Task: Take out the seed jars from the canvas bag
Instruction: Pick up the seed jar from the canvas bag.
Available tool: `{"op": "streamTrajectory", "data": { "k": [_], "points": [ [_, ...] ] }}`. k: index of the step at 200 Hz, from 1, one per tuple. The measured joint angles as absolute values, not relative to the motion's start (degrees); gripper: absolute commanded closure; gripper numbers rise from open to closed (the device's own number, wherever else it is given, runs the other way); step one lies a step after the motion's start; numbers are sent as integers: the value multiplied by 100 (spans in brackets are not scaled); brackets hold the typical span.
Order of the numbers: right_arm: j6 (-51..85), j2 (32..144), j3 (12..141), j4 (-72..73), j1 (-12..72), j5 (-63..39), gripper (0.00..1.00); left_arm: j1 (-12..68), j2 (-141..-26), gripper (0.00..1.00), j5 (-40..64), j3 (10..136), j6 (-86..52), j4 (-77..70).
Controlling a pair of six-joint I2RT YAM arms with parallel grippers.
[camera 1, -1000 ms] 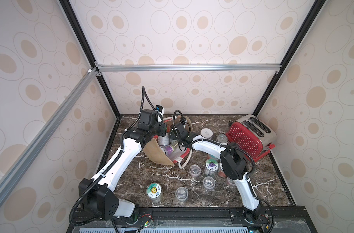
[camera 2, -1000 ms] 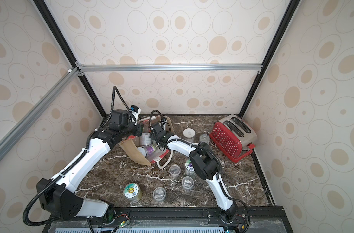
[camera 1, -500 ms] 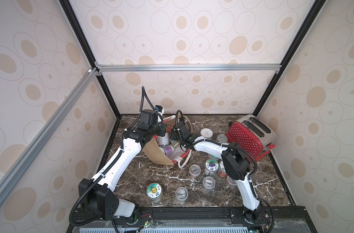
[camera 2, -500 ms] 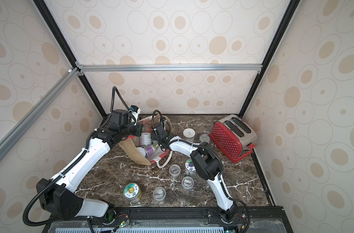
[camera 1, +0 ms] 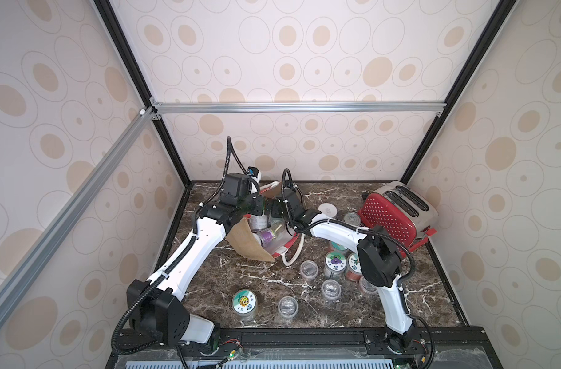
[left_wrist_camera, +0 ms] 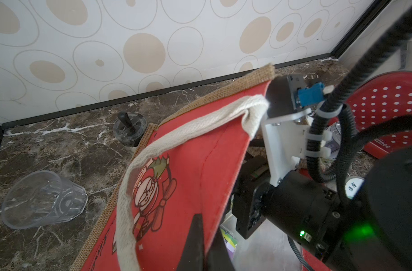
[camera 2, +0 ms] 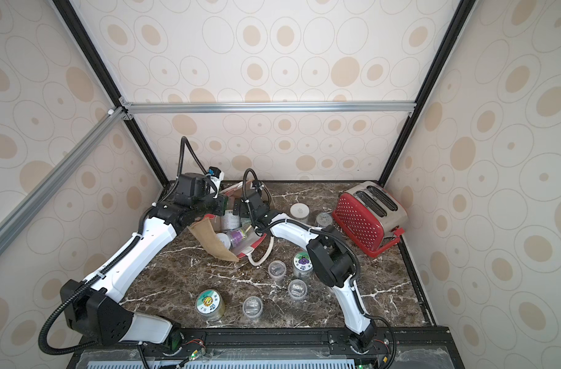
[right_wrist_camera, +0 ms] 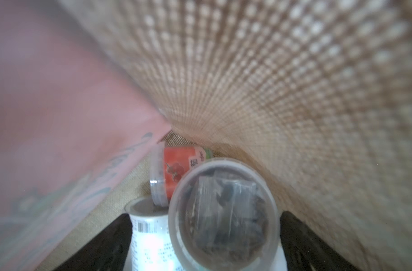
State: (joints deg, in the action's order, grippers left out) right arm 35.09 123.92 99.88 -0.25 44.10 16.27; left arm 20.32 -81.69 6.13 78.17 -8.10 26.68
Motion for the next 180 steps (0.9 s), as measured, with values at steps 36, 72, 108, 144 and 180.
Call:
{"op": "streamTrajectory", "data": {
  "k": [36,72,108,144,180],
  "points": [
    [3671,12726,10346,-161,4366,1616,2,2029,-8246,100,650,7817,-773,2668],
    [3857,12938,10562,-266,4338,1570,5,2032,-8289,100,742,7846,-766,2668],
    [3979,13019,10674,-342,4311,1518,16,2029,-8309,100,843,7874,-766,2670],
    [3988,13021,10674,-342,4272,1476,29,2029,-8309,100,893,7874,-766,2670],
    [3819,13021,10672,-292,4241,1380,37,2029,-8309,100,864,7874,-766,2676]
  ]
}}
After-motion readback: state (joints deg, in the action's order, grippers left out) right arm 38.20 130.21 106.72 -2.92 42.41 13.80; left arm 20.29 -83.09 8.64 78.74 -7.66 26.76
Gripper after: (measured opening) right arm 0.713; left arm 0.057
